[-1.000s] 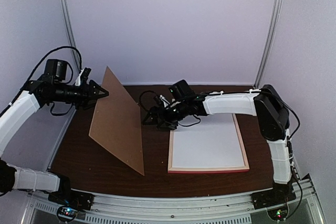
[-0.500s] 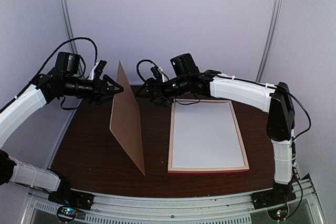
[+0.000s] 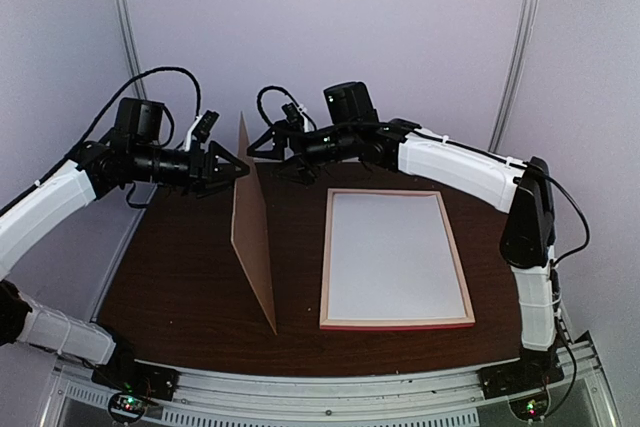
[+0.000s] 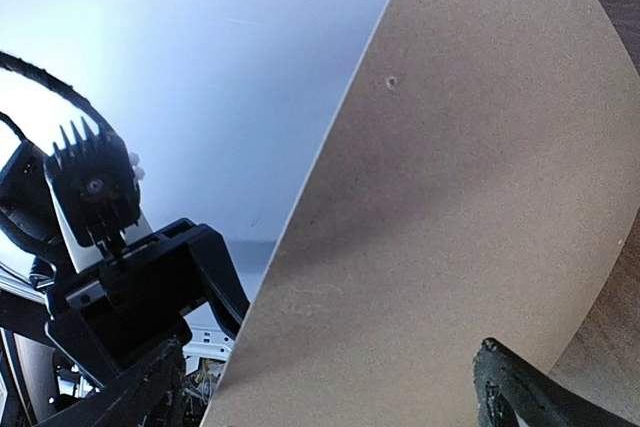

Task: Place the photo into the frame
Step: Turn over the backboard, then place the backboard on the frame body.

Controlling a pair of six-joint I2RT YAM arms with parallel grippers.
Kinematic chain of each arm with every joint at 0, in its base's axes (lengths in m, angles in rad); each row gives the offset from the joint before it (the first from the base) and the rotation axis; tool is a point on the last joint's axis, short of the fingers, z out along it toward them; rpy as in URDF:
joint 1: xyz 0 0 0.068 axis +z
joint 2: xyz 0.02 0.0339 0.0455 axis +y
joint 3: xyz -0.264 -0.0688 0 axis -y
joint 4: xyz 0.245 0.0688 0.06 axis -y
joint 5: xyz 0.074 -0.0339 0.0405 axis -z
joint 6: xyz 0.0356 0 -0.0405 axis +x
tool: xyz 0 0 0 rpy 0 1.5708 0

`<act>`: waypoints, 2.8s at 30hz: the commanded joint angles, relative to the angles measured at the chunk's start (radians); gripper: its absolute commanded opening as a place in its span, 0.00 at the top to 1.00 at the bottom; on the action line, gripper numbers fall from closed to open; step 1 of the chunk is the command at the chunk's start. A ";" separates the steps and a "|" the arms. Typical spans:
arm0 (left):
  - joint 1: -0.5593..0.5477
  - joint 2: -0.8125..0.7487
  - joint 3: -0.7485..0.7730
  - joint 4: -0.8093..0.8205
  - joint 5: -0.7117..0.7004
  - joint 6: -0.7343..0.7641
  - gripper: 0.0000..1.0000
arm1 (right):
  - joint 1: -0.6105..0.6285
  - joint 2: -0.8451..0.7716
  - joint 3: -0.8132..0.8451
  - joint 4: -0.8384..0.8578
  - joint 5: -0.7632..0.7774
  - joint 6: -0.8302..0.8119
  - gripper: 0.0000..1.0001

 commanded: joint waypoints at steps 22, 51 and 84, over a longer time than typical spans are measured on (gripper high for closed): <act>-0.074 0.043 0.024 -0.001 -0.003 0.118 0.30 | -0.029 0.019 0.210 -0.507 0.152 -0.300 0.12; -0.073 0.087 -0.024 -0.072 -0.124 0.182 0.29 | -0.185 -0.021 -0.050 -0.537 0.204 -0.402 0.73; 0.001 0.147 -0.146 0.003 -0.232 0.123 0.23 | -0.300 -0.326 -0.518 -0.087 0.001 -0.161 1.00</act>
